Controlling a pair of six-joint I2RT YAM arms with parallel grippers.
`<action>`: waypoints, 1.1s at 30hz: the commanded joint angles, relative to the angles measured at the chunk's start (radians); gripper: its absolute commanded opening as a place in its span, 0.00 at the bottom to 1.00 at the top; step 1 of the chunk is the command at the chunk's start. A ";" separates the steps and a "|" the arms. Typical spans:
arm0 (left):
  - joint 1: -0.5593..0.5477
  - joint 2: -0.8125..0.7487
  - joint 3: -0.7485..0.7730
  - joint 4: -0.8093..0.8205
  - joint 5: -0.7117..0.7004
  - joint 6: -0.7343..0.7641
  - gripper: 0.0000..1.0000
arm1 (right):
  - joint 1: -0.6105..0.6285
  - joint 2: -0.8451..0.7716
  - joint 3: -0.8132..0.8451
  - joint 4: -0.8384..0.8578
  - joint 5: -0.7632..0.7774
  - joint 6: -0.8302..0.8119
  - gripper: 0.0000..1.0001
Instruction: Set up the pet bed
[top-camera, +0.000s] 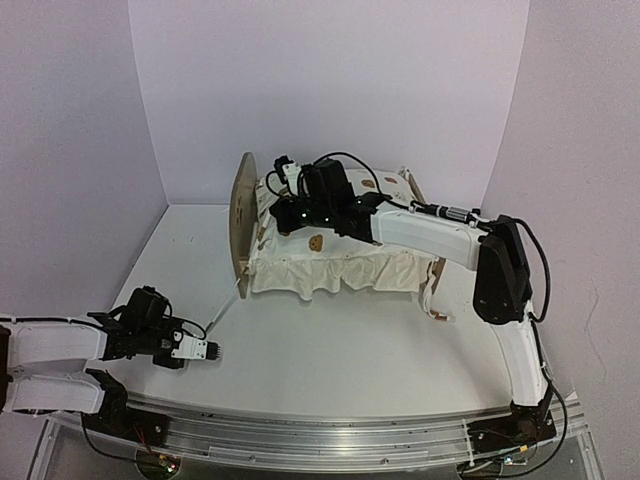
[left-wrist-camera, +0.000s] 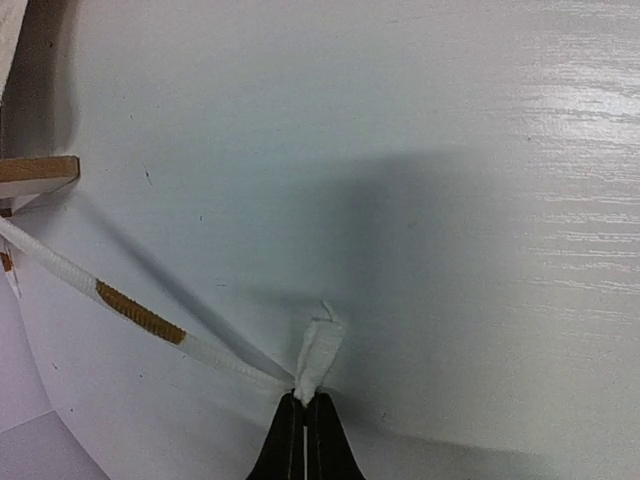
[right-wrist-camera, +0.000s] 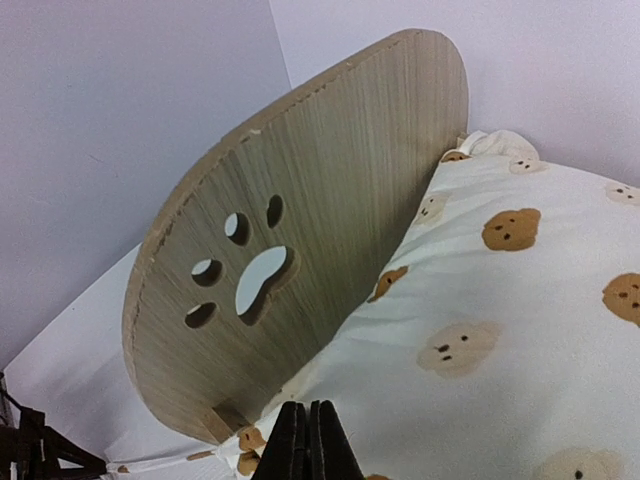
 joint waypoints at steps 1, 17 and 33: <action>0.002 -0.071 -0.046 -0.166 0.022 0.070 0.00 | -0.062 -0.037 0.070 0.190 0.052 0.023 0.00; 0.002 -0.071 0.177 -0.274 0.266 -0.051 0.52 | 0.001 -0.106 -0.119 0.200 -0.329 0.052 0.00; 0.162 0.062 0.260 -0.142 0.267 -0.237 0.56 | 0.229 -0.202 -0.525 -0.114 -0.458 0.015 0.51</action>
